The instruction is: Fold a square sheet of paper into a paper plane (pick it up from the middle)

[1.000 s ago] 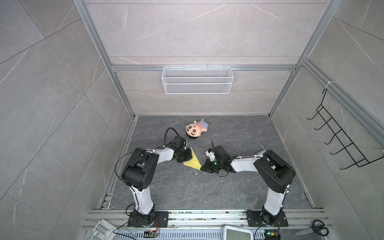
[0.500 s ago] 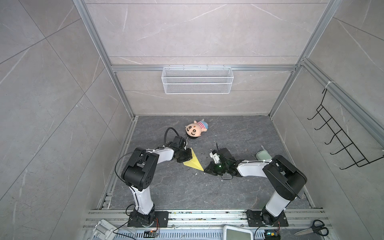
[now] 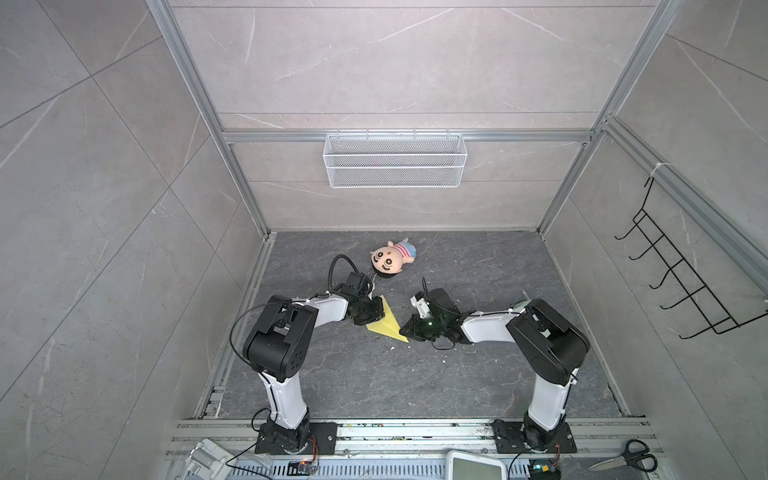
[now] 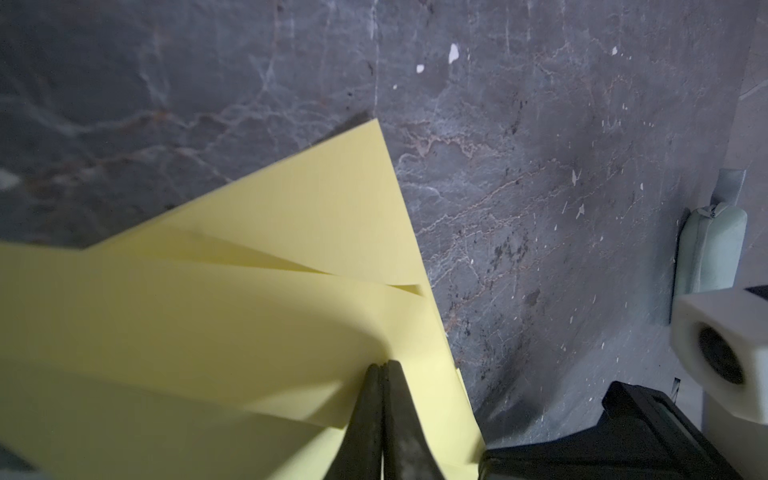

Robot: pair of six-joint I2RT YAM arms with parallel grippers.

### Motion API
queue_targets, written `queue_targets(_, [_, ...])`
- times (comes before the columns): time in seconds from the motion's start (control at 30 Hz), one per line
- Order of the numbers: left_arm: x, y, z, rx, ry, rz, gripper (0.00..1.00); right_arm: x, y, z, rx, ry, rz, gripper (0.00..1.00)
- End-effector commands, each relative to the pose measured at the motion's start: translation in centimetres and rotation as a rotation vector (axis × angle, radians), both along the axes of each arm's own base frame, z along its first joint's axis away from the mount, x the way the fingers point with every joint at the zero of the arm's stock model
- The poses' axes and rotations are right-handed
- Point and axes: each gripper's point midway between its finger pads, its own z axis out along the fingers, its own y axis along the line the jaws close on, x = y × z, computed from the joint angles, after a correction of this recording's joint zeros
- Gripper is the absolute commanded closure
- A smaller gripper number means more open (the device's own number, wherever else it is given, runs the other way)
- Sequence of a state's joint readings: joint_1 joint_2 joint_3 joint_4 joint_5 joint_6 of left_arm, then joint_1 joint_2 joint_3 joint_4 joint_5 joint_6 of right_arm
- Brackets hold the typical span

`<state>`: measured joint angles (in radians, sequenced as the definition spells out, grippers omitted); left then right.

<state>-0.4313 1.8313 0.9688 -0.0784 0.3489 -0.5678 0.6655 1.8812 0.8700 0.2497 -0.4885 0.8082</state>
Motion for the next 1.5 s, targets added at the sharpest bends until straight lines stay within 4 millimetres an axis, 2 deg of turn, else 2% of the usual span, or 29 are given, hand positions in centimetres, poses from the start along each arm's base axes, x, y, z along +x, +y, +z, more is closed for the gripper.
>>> queue_targets(0.0, [-0.7,1.4,-0.6,0.056,0.033,-0.009,0.93,-0.4,-0.8,-1.6,-0.070,0.017,0.004,0.94])
queue_targets(0.17, [0.7,2.0,1.0,0.042,0.011,-0.014,0.89,-0.9,-2.5,-3.7,-0.174,0.031,-0.011,0.94])
queue_targets(0.27, [1.6,3.4,1.3,0.066,-0.007,0.015,0.85,-1.0,-2.9,-4.4,-0.192,0.044,-0.016,0.94])
queue_targets(0.37, [2.4,4.7,0.5,0.069,0.006,0.054,0.85,-1.1,-2.9,-4.9,-0.194,0.055,-0.020,0.94])
queue_targets(0.57, [4.0,5.9,-0.1,0.077,0.005,0.100,0.86,-1.1,-2.8,-5.0,-0.196,0.060,-0.017,0.94])
queue_targets(0.87, [4.4,9.4,-2.0,0.187,0.043,0.180,0.89,-1.2,-3.2,-5.3,-0.212,0.063,-0.027,0.94])
queue_targets(1.1, [5.1,10.0,-2.0,0.182,0.051,0.239,0.89,-1.3,-3.3,-5.4,-0.214,0.067,-0.028,0.93])
queue_targets(1.23, [5.9,10.2,-0.3,0.157,0.006,0.258,0.86,-1.2,-3.3,-5.4,-0.213,0.065,-0.033,0.93])
queue_targets(1.37, [7.2,9.4,4.2,0.071,-0.097,0.283,0.82,-0.6,-2.7,-4.2,-0.179,0.016,-0.026,0.90])
queue_targets(1.47, [7.2,8.8,7.6,-0.017,-0.159,0.315,0.75,0.6,-2.0,-2.3,-0.144,-0.043,-0.034,0.81])
